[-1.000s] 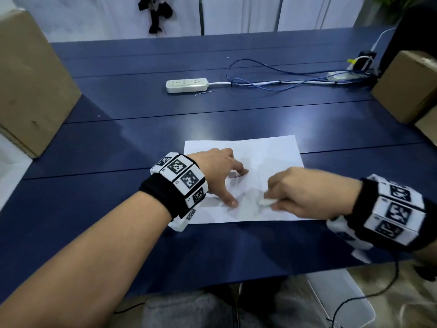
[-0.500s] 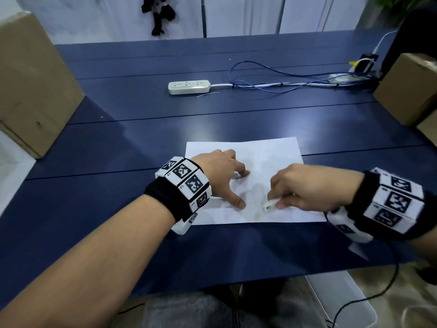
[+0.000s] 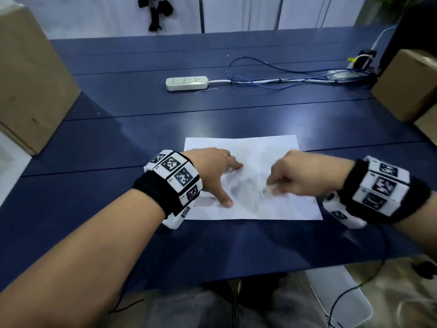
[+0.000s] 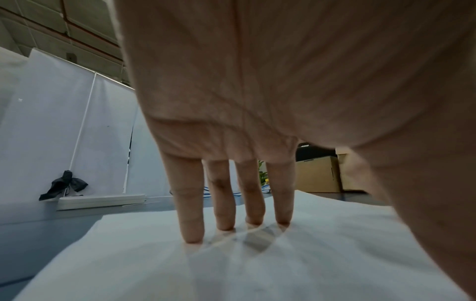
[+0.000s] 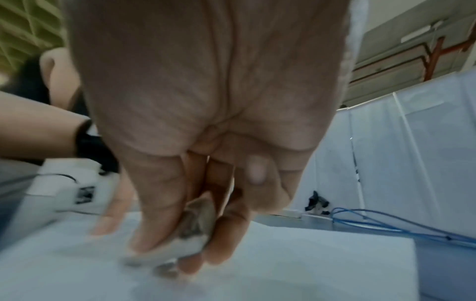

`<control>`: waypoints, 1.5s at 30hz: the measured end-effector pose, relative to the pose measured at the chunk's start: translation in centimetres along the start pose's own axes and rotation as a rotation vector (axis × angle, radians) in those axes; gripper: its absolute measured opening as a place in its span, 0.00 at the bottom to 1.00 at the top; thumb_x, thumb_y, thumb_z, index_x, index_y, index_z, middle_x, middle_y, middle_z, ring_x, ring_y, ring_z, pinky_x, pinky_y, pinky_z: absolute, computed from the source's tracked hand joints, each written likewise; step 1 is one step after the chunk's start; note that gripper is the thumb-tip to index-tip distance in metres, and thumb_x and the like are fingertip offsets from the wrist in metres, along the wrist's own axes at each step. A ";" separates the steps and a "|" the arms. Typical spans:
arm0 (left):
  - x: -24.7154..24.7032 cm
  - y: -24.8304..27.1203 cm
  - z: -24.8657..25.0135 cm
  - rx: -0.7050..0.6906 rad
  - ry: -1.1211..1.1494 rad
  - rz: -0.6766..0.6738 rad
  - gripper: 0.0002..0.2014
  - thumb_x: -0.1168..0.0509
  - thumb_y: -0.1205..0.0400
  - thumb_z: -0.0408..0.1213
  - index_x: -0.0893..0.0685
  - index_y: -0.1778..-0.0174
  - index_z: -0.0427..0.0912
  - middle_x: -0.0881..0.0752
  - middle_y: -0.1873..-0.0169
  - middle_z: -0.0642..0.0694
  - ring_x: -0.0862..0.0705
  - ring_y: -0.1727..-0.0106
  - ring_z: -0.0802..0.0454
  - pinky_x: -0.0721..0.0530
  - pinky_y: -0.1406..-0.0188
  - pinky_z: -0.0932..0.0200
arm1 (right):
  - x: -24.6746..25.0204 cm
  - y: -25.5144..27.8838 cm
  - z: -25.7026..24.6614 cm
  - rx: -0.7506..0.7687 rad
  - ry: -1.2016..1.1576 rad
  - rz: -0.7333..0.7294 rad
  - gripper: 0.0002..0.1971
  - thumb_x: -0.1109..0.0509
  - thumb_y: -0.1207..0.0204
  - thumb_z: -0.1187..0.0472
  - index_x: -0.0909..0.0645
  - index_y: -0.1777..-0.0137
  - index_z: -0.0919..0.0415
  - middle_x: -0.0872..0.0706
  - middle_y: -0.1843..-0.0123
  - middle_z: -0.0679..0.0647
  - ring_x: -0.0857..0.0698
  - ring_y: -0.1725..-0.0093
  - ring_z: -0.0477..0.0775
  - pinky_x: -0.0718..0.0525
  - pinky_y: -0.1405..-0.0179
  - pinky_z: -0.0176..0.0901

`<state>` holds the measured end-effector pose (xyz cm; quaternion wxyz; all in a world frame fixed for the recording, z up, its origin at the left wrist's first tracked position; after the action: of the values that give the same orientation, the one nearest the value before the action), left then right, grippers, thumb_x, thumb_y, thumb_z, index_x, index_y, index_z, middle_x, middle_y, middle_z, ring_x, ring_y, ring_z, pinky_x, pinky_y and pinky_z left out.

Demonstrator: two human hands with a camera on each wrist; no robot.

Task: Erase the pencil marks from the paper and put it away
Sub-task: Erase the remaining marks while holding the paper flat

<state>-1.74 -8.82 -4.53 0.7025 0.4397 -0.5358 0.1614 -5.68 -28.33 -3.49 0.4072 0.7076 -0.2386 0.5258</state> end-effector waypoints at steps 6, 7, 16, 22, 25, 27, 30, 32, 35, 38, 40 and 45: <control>0.0 0.0 0.0 -0.006 -0.001 0.011 0.52 0.24 0.36 0.67 0.39 0.17 0.60 0.32 0.24 0.55 0.31 0.24 0.52 0.25 0.29 0.44 | 0.3 0.1 0.7 0.031 0.105 0.150 0.18 0.39 0.20 0.44 0.12 0.49 0.54 0.12 0.54 0.48 0.17 0.51 0.54 0.17 0.49 0.48; -0.1 0.0 -0.1 -0.006 0.007 0.013 0.52 0.24 0.37 0.68 0.38 0.18 0.60 0.31 0.25 0.55 0.30 0.25 0.51 0.24 0.30 0.44 | -0.2 1.1 -0.5 0.124 0.064 0.127 0.14 0.36 0.20 0.48 0.12 0.49 0.55 0.13 0.54 0.48 0.17 0.51 0.52 0.20 0.50 0.41; 0.1 -0.1 0.3 0.003 -0.014 0.007 0.51 0.24 0.38 0.68 0.34 0.19 0.59 0.30 0.27 0.55 0.27 0.28 0.52 0.21 0.33 0.44 | 0.4 -0.8 2.5 -0.134 0.090 0.111 0.24 0.41 0.24 0.34 0.14 0.51 0.52 0.12 0.58 0.49 0.16 0.54 0.53 0.13 0.53 0.55; 0.2 -0.2 0.2 0.009 -0.002 0.012 0.50 0.23 0.39 0.68 0.32 0.20 0.60 0.29 0.29 0.55 0.26 0.29 0.50 0.21 0.35 0.44 | -1.0 2.2 -1.5 0.167 0.060 -0.069 0.09 0.33 0.19 0.52 0.14 0.47 0.53 0.16 0.52 0.46 0.19 0.47 0.50 0.21 0.47 0.42; 0.3 -0.1 0.4 0.009 -0.010 -0.001 0.50 0.23 0.38 0.67 0.33 0.20 0.60 0.30 0.28 0.55 0.27 0.28 0.50 0.21 0.35 0.44 | -0.3 0.6 -0.3 0.023 0.012 -0.024 0.12 0.33 0.21 0.50 0.12 0.48 0.53 0.12 0.54 0.49 0.17 0.50 0.52 0.19 0.49 0.43; 0.4 0.0 0.4 0.014 -0.018 -0.009 0.49 0.23 0.38 0.67 0.33 0.21 0.60 0.30 0.28 0.54 0.28 0.28 0.50 0.21 0.34 0.43 | 0.8 -1.2 1.5 -0.123 0.016 0.046 0.19 0.37 0.24 0.41 0.12 0.52 0.54 0.11 0.58 0.51 0.16 0.53 0.56 0.15 0.51 0.52; 0.4 0.0 0.4 0.018 -0.022 -0.011 0.49 0.23 0.38 0.67 0.32 0.21 0.60 0.30 0.28 0.54 0.28 0.28 0.49 0.21 0.35 0.42 | 1.0 -1.9 2.9 -0.183 0.075 0.122 0.16 0.35 0.21 0.45 0.13 0.52 0.55 0.12 0.59 0.53 0.17 0.53 0.58 0.14 0.53 0.55; 0.3 0.0 0.4 0.018 -0.019 -0.006 0.50 0.23 0.38 0.67 0.34 0.20 0.60 0.30 0.28 0.55 0.28 0.27 0.50 0.21 0.36 0.44 | 0.3 -0.7 1.6 -0.085 0.059 0.091 0.12 0.34 0.20 0.50 0.13 0.51 0.55 0.13 0.55 0.51 0.18 0.51 0.56 0.17 0.49 0.52; 0.2 -0.1 0.2 0.018 -0.006 0.008 0.50 0.23 0.39 0.67 0.33 0.21 0.60 0.29 0.29 0.55 0.27 0.29 0.50 0.20 0.38 0.46 | -0.7 1.4 -1.5 0.148 -0.025 -0.063 0.09 0.31 0.20 0.53 0.12 0.47 0.54 0.14 0.52 0.48 0.19 0.51 0.50 0.21 0.48 0.42; 0.2 -0.1 0.3 0.021 -0.009 0.007 0.50 0.23 0.39 0.67 0.33 0.21 0.61 0.29 0.30 0.56 0.27 0.29 0.51 0.20 0.37 0.43 | 0.0 -0.1 -0.1 0.035 0.007 -0.009 0.12 0.31 0.20 0.50 0.11 0.45 0.54 0.10 0.53 0.49 0.17 0.51 0.51 0.19 0.47 0.43; 0.3 0.1 0.3 0.022 -0.007 0.000 0.48 0.23 0.38 0.67 0.33 0.22 0.62 0.30 0.29 0.56 0.28 0.28 0.50 0.20 0.36 0.42 | 1.1 -1.6 2.4 -0.163 0.056 0.090 0.18 0.33 0.21 0.42 0.12 0.48 0.54 0.09 0.56 0.51 0.15 0.52 0.54 0.14 0.50 0.50; 0.3 0.0 0.2 0.023 0.002 0.001 0.50 0.23 0.39 0.68 0.33 0.20 0.62 0.30 0.29 0.56 0.28 0.28 0.51 0.21 0.35 0.42 | 0.2 -0.2 1.7 -0.019 0.030 0.117 0.11 0.29 0.22 0.50 0.11 0.46 0.53 0.10 0.52 0.47 0.15 0.49 0.51 0.18 0.48 0.45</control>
<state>-1.73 -9.01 -4.28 0.6978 0.4474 -0.5335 0.1684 -4.56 -29.59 -3.57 0.3860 0.6806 -0.2787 0.5568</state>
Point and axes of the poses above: each hand's wrist, its own y-axis away from the middle knuckle, its own x-axis out of the back of the hand, z = x × y, the point moved 3 cm from there along -y, towards the middle knuckle
